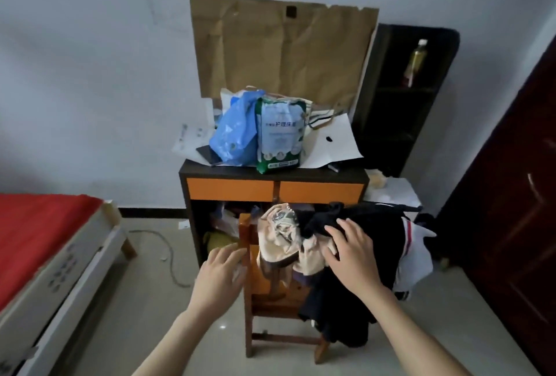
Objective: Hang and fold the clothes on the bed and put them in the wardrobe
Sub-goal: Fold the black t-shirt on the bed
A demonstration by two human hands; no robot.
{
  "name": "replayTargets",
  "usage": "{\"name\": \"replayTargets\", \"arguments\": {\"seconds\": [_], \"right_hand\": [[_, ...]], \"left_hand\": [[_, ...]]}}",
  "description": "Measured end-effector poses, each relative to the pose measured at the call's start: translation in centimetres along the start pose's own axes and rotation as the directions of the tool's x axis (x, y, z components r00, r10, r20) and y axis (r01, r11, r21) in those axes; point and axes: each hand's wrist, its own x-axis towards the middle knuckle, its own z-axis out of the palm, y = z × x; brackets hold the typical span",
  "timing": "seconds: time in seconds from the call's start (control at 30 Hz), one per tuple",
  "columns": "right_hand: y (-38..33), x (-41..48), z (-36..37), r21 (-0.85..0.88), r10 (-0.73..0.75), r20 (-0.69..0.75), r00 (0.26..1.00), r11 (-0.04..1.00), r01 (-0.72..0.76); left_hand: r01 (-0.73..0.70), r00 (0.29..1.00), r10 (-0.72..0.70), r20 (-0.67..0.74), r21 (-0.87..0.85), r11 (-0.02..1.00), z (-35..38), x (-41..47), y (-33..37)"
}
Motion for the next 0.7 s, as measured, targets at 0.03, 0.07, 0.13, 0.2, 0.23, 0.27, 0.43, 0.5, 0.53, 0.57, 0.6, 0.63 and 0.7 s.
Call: {"name": "replayTargets", "arguments": {"seconds": [0.03,0.07,0.13,0.2,0.23,0.27,0.43,0.5,0.53,0.57,0.6,0.63,0.7], "right_hand": [[1.1,0.7,-0.3,0.013,-0.008,-0.054,0.999,1.000,0.008],[2.4,1.4,-0.5,0.029,-0.007,-0.103,0.995,1.000,0.010],[5.1,2.6,-0.9,0.033,0.005,-0.101,0.995,0.999,-0.001],[7.7,3.7,-1.1,-0.037,0.014,0.027,1.000,0.999,-0.013],[9.0,4.1,-0.8,-0.070,0.015,0.105,0.994,0.998,-0.008],[10.1,4.3,-0.6,-0.091,0.011,0.179,0.984,0.996,0.005],[11.6,4.4,0.4,-0.033,-0.045,0.215,0.975,0.998,0.054],[11.6,4.9,0.0,-0.017,-0.045,0.182,0.982,0.999,0.049],[11.5,5.3,-0.3,0.010,-0.048,0.164,0.985,0.999,0.047],[11.4,5.6,-0.7,0.070,-0.033,0.130,0.991,0.997,0.025],[11.3,5.9,-1.3,0.163,0.004,0.093,0.996,0.986,-0.019],[11.2,6.1,-1.9,0.273,0.054,0.065,0.996,0.959,-0.070],[10.6,6.6,-3.1,0.427,0.114,0.004,0.993,0.898,-0.105]], "left_hand": [[-0.038,0.999,0.038,-0.015,0.001,0.999,0.5,1.5,1.6],[-0.077,0.997,0.077,-0.031,-0.005,0.997,1.1,3.0,3.2],[-0.148,0.987,0.147,-0.071,-0.012,0.989,2.6,5.6,6.3],[-0.149,0.988,0.149,-0.042,0.018,0.989,4.2,7.8,8.6],[-0.122,0.992,0.123,-0.013,0.039,0.992,5.2,8.6,9.4],[-0.086,0.996,0.085,0.018,0.068,0.994,6.3,9.1,9.9],[-0.059,0.998,0.052,0.040,0.203,0.977,8.5,8.5,10.5],[-0.062,0.998,0.053,0.043,0.236,0.970,8.8,8.4,10.0],[-0.042,0.997,0.026,0.071,0.233,0.971,8.9,8.4,9.6],[-0.022,0.995,-0.001,0.102,0.230,0.973,9.0,8.5,9.3],[-0.021,0.994,-0.005,0.107,0.240,0.970,9.1,8.6,9.0],[-0.025,0.994,-0.002,0.112,0.244,0.970,9.0,8.6,9.0],[-0.022,0.991,-0.006,0.134,0.201,0.979,8.7,8.5,9.3]]}}
